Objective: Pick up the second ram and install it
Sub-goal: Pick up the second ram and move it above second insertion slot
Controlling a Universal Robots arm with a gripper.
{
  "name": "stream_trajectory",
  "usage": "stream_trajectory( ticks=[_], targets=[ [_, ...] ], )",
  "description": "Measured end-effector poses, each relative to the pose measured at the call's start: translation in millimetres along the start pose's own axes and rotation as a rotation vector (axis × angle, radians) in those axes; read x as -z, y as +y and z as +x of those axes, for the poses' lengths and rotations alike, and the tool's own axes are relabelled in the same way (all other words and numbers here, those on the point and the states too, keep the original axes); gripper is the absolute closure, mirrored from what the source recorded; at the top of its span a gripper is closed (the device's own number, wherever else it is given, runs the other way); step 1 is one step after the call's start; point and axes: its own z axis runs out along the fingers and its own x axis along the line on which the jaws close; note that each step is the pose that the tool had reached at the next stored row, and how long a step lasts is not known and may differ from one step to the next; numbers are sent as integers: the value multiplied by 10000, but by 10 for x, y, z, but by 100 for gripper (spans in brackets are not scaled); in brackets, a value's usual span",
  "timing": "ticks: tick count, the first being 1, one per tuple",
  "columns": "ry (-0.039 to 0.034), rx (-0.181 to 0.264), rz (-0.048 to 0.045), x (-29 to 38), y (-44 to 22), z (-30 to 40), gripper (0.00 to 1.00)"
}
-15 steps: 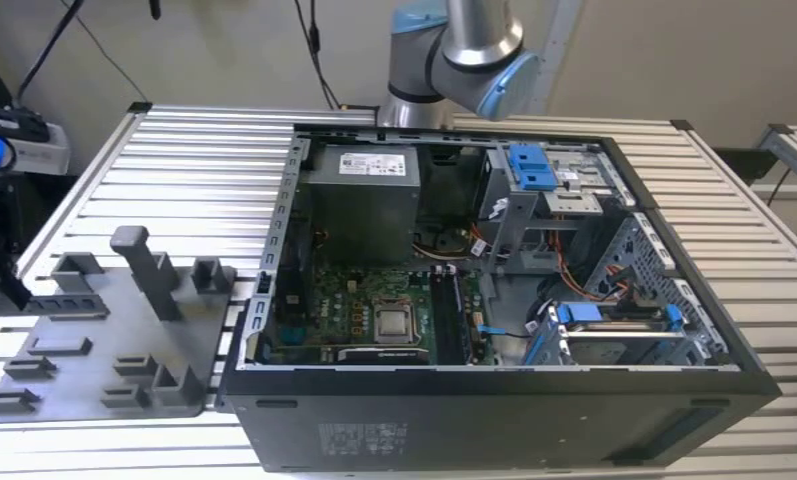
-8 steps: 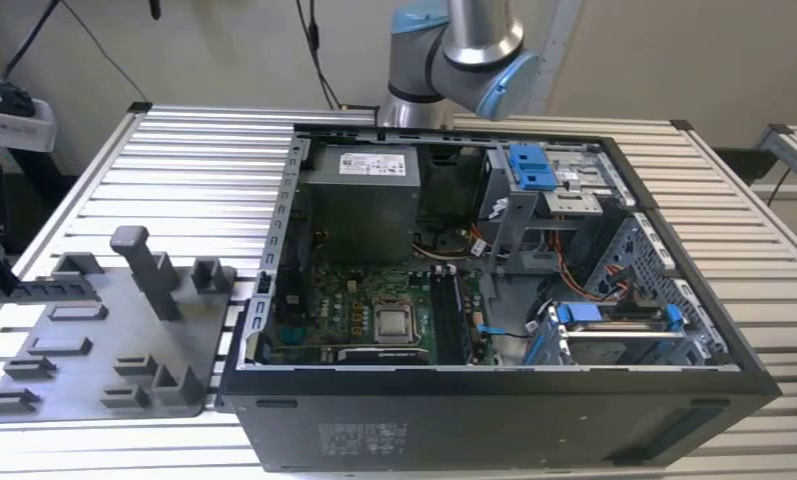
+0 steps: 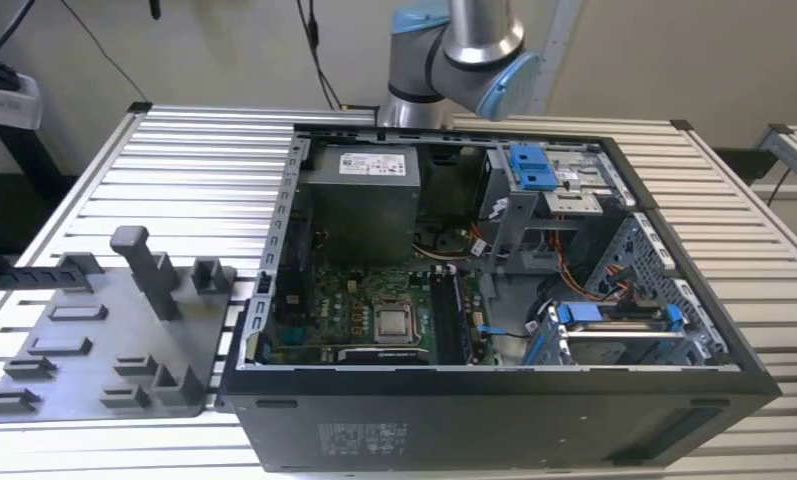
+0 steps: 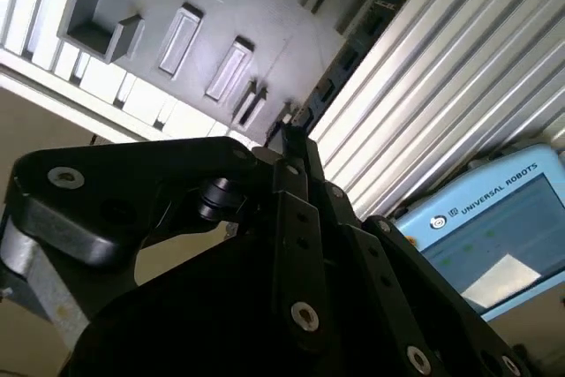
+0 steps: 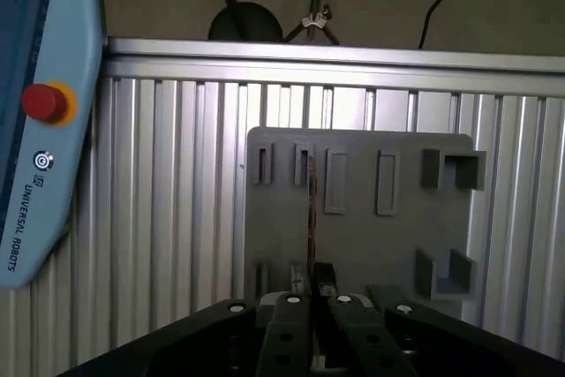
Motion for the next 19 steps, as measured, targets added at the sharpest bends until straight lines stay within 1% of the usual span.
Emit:
stream_trajectory(
  ticks=[4, 9, 12, 19],
  targets=[
    [1, -1, -1, 87, 1, 1, 86],
    [1, -2, -1, 173, 2, 3, 86],
    [1, -3, -1, 214, 2, 4, 86],
    [0, -7, 0, 280, 3, 5, 86]
  ],
)
